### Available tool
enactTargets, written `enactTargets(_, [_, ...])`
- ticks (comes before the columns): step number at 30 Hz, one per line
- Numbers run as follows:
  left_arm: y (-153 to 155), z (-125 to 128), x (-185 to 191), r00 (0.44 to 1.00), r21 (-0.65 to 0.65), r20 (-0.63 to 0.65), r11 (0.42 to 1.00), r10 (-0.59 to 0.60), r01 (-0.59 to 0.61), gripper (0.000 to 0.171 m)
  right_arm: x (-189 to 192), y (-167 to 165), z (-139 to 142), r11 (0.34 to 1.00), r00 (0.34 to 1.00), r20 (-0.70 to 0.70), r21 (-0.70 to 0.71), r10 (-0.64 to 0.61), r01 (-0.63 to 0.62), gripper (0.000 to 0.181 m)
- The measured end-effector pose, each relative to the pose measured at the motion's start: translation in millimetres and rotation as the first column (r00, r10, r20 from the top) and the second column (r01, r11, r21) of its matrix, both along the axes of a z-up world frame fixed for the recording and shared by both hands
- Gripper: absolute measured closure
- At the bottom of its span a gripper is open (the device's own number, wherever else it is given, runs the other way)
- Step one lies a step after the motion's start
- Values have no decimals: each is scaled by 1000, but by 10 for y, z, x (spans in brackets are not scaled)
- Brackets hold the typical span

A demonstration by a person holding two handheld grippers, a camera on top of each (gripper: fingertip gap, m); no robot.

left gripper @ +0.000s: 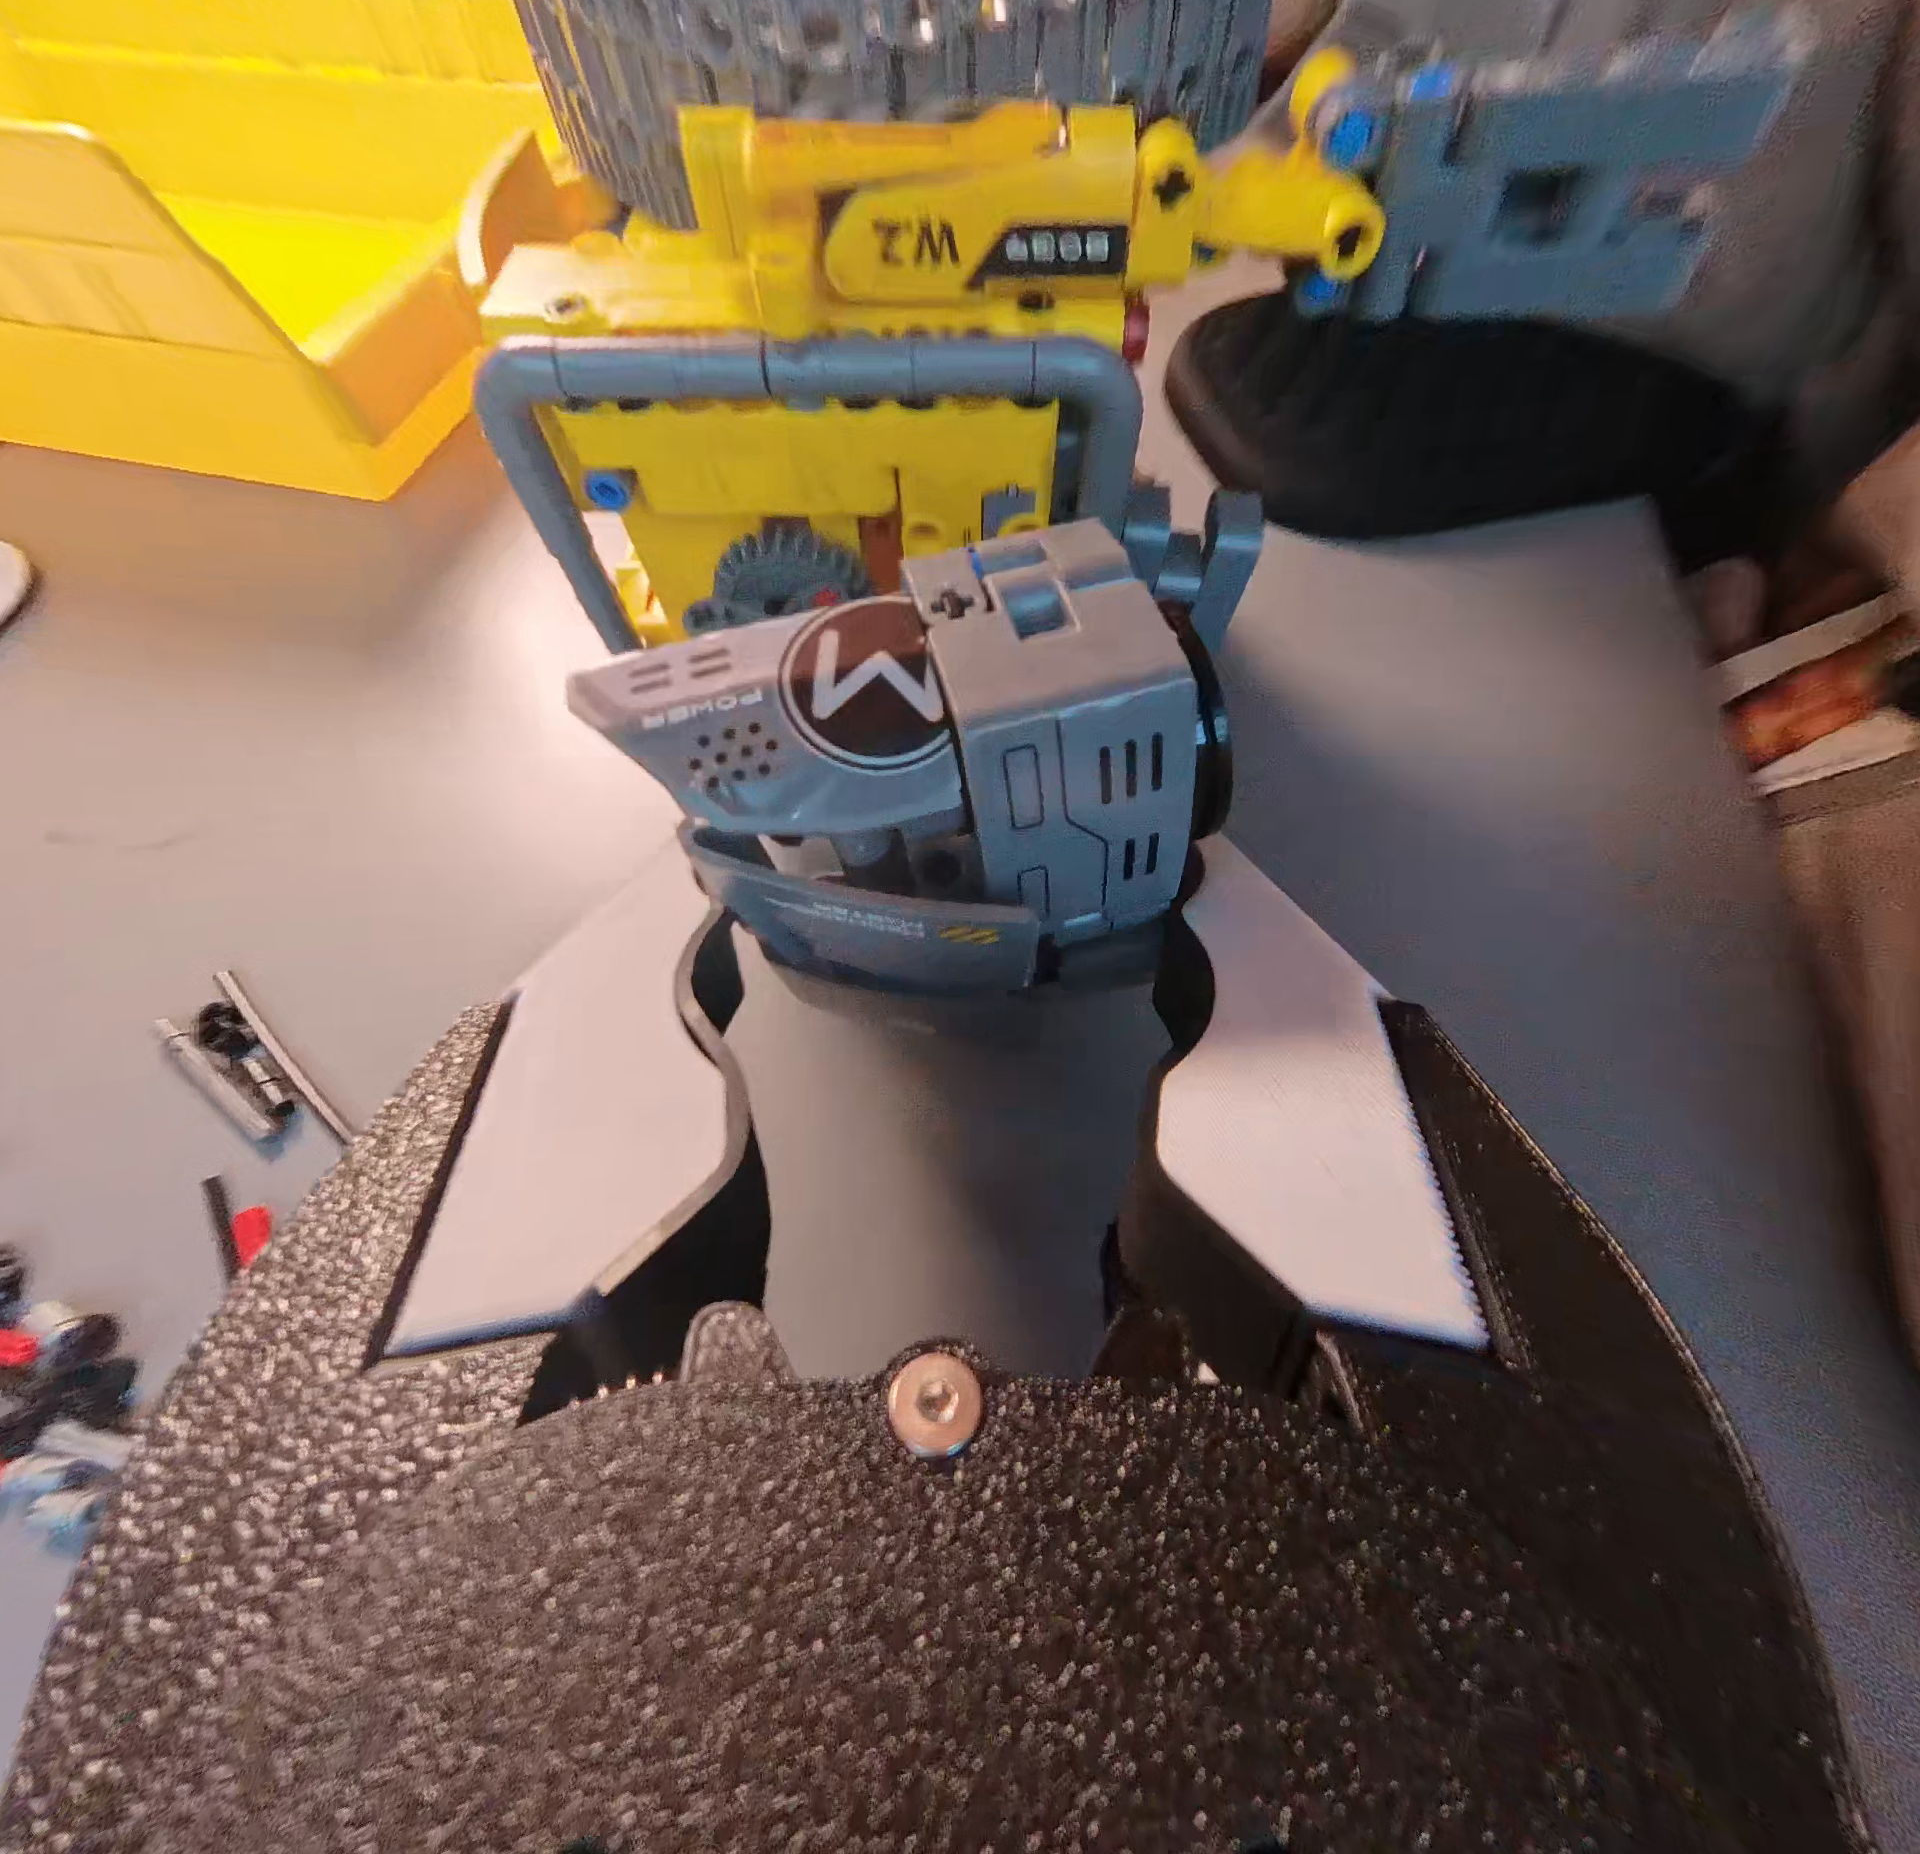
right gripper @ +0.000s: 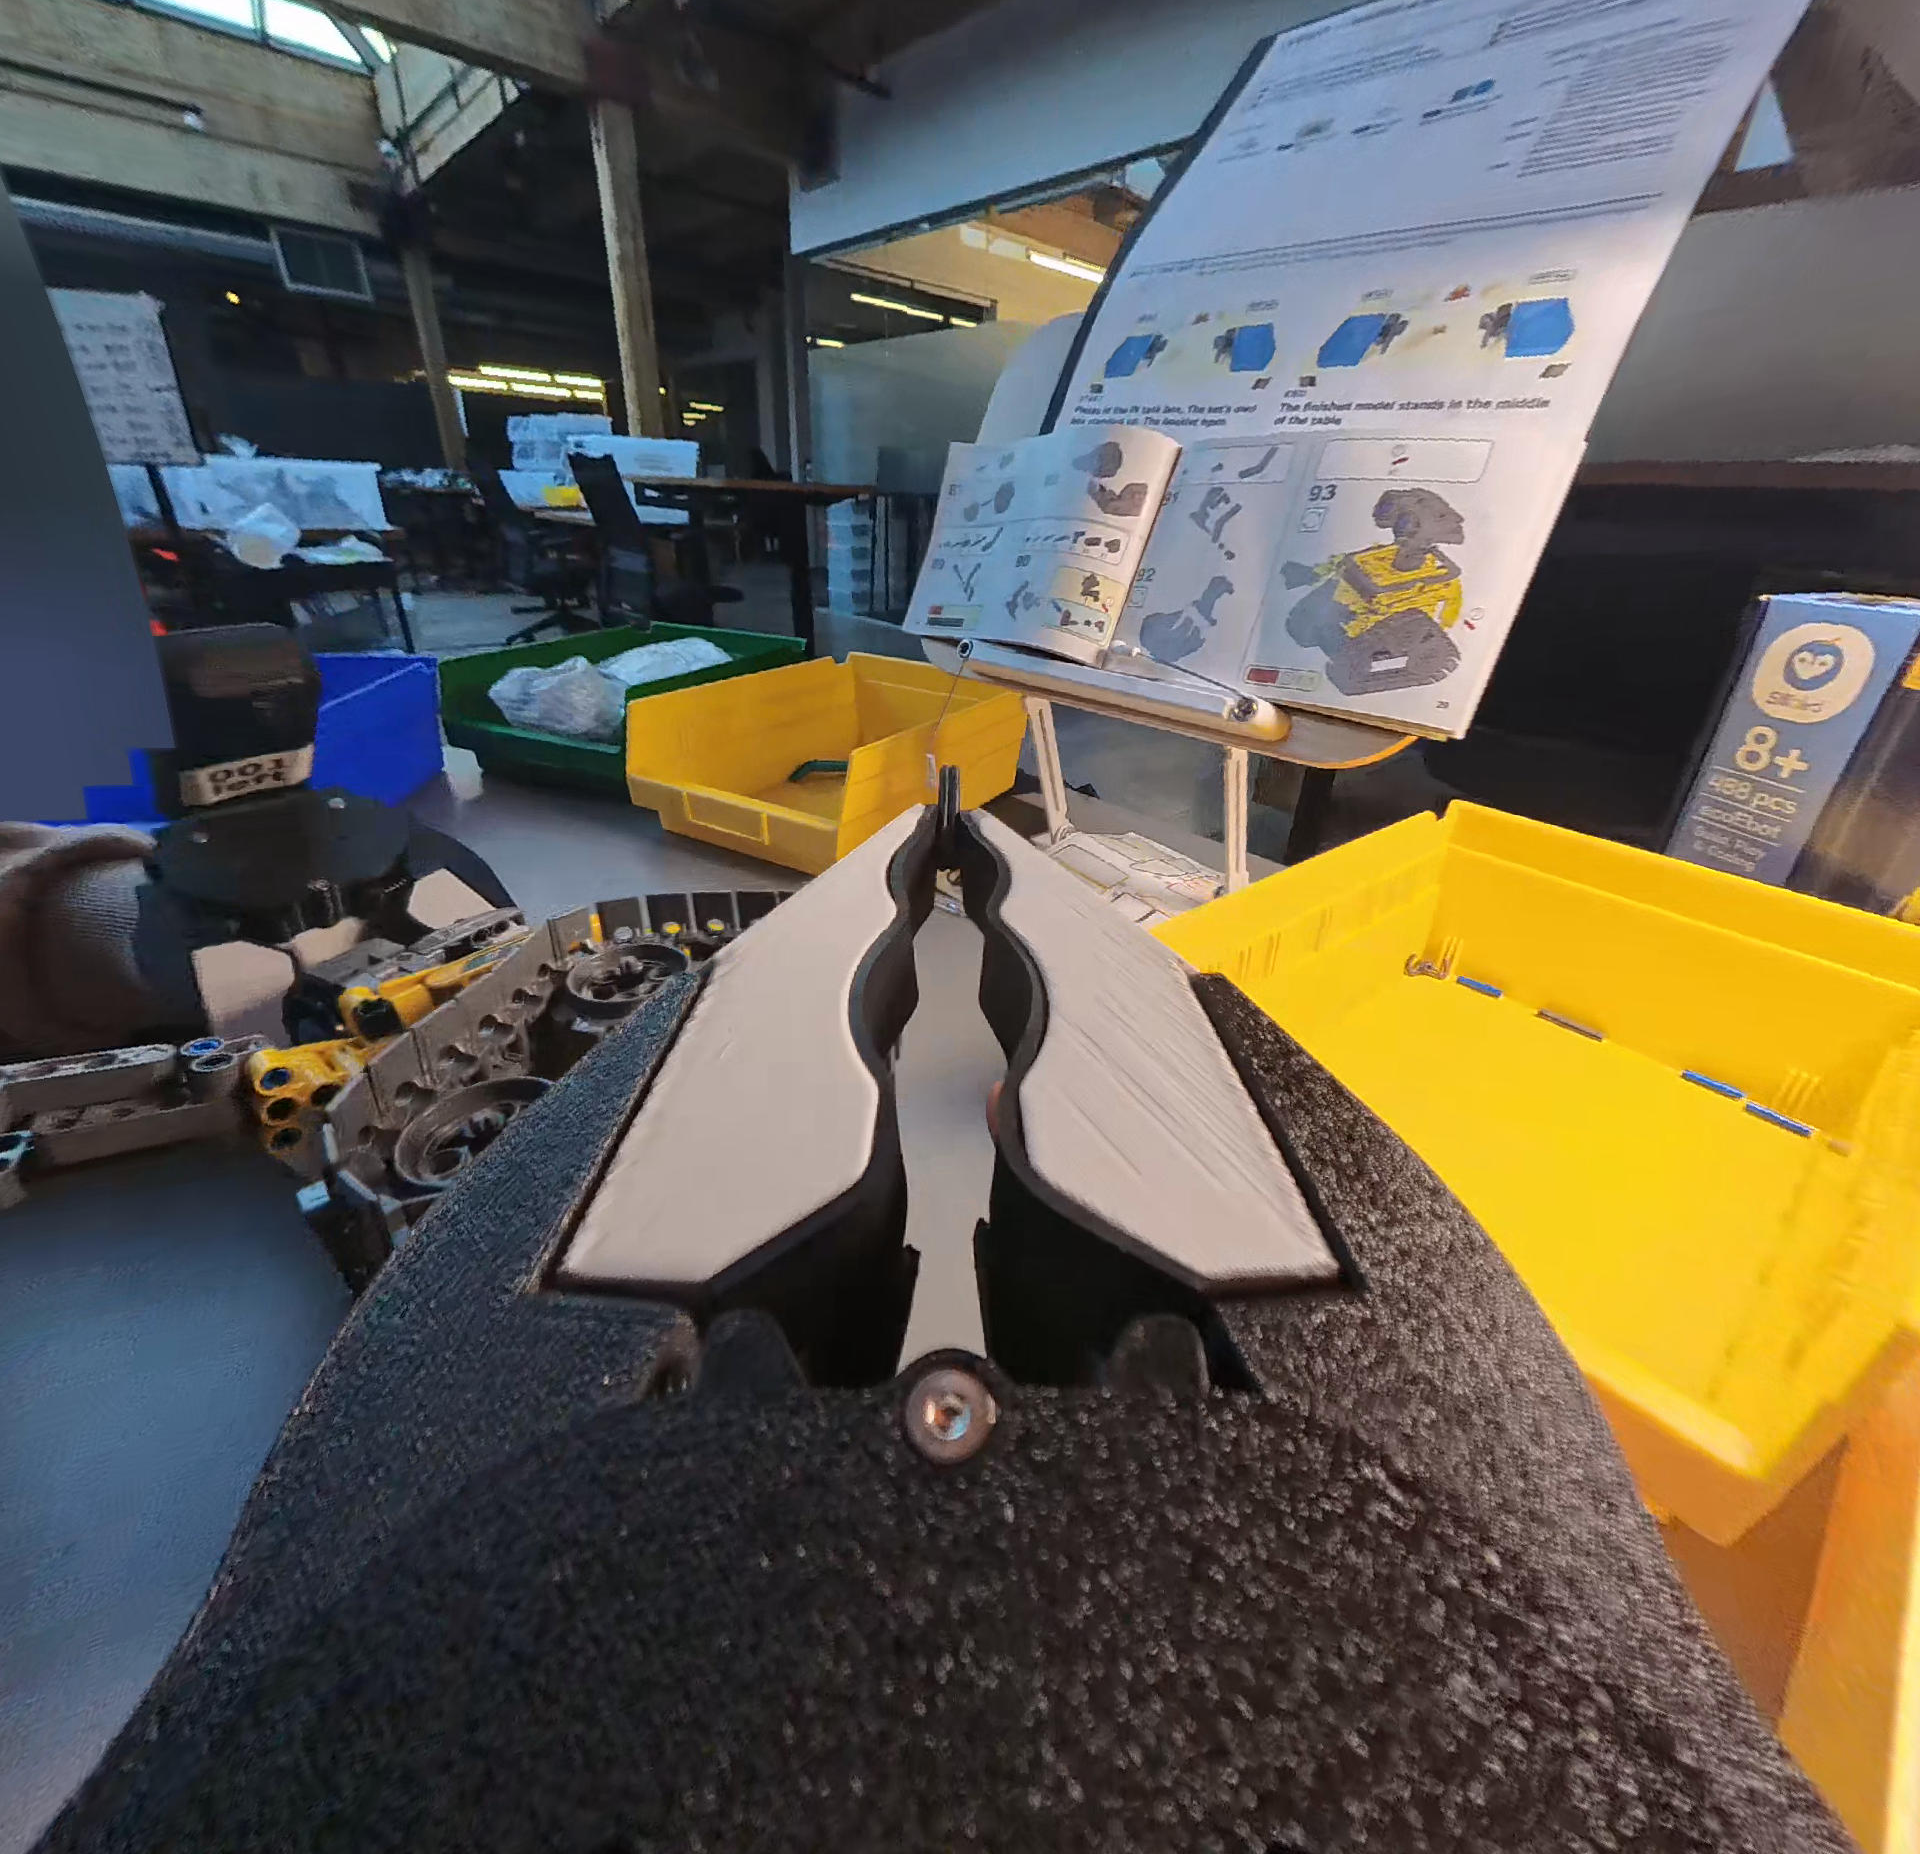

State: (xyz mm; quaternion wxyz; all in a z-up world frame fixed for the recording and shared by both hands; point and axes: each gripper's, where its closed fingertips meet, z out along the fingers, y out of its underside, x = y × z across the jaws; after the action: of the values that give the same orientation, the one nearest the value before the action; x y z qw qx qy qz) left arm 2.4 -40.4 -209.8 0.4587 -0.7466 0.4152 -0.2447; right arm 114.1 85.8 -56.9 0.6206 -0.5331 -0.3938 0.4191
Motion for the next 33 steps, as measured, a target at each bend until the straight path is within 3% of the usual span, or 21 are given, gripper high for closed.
enactTargets(6, [36, -88, -19, 975, 144, -203, 988, 89, -60, 93, -331, -352, 38, 991, 981, 179, 102, 71, -90, 179])
enactTargets(10, [-81, -69, 65, 983, 119, -175, 992, 58, -37, 93, -613, -700, 92, 954, 898, 408, 165, 167, -252, 178])
enactTargets(13, [-130, -13, 78, 993, 83, -115, 996, 30, -21, 93, -809, -941, -23, 908, 747, 614, 115, 254, -403, 179])
enactTargets(18, [-222, 10, 80, 999, -3, -45, 1000, -21, 21, 94, -1014, -1136, -376, 820, 339, 906, -15, 253, -572, 179])
enactTargets(22, [-239, 8, 66, 999, 3, -41, 999, -35, 35, 94, -1121, -1249, -658, 745, -36, 976, -187, 214, -641, 179])
enactTargets(25, [-249, -9, 47, 998, 13, -55, 999, -41, 41, 94, -1135, -1276, -877, 712, -251, 958, -273, 140, -647, 179])
enactTargets(28, [-251, -23, 18, 997, 16, -65, 999, -43, 44, 94, -1137, -1269, -994, 707, -359, 928, -321, 102, -630, 179])
enactTargets(33, [-236, -47, -27, 997, 0, -65, 999, -47, 48, 94, -1177, -1238, -1012, 723, -390, 917, -326, 85, -609, 179])
